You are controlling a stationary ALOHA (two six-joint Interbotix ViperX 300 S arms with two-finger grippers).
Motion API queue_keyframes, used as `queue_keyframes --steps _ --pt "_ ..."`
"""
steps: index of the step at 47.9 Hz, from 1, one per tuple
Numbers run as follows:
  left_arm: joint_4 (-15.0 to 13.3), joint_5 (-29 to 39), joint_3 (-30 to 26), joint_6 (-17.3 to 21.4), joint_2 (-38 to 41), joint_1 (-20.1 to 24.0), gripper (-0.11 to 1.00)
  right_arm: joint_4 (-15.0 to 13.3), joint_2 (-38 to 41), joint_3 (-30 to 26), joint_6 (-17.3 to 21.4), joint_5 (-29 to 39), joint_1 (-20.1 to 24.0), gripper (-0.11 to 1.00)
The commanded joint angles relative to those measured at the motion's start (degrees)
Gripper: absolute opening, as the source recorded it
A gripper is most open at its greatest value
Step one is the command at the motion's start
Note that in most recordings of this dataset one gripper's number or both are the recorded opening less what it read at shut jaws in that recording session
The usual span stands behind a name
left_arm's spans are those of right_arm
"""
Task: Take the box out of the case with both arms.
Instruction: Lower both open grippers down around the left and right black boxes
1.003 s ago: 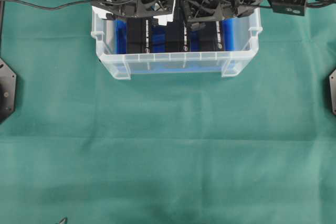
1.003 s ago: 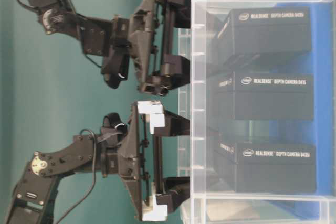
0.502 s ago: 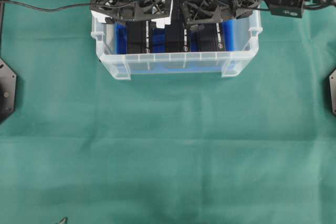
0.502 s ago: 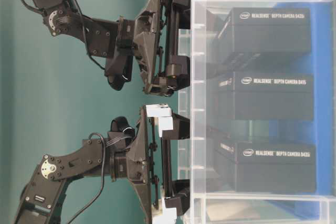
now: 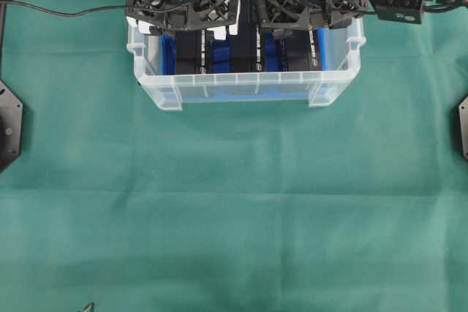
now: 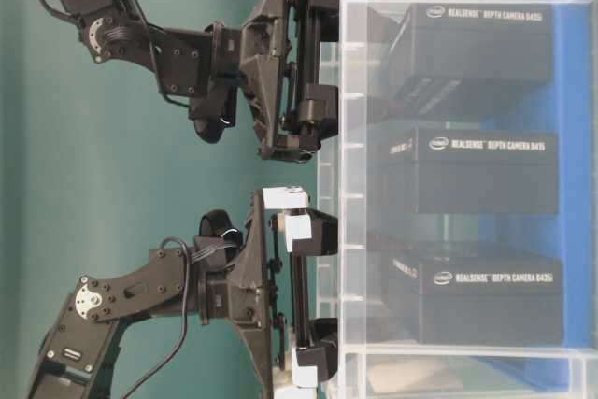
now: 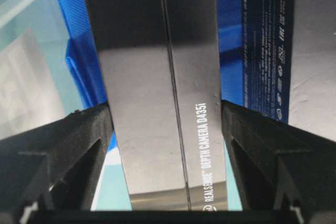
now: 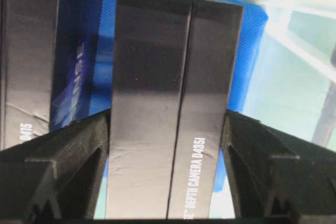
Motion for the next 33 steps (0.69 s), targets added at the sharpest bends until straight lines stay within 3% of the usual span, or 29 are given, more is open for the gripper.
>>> queue_keyframes --steps 1,33 --pt "-0.26 -0.09 -0.35 0.26 -1.05 -0.44 0.63 -0.18 -0.62 0.0 0.26 -0.7 -0.09 0.65" --pt "-0.26 0.35 -1.85 -0.09 -1.58 -0.53 0.63 0.0 -0.79 -0.97 0.44 0.7 -0.09 0.65"
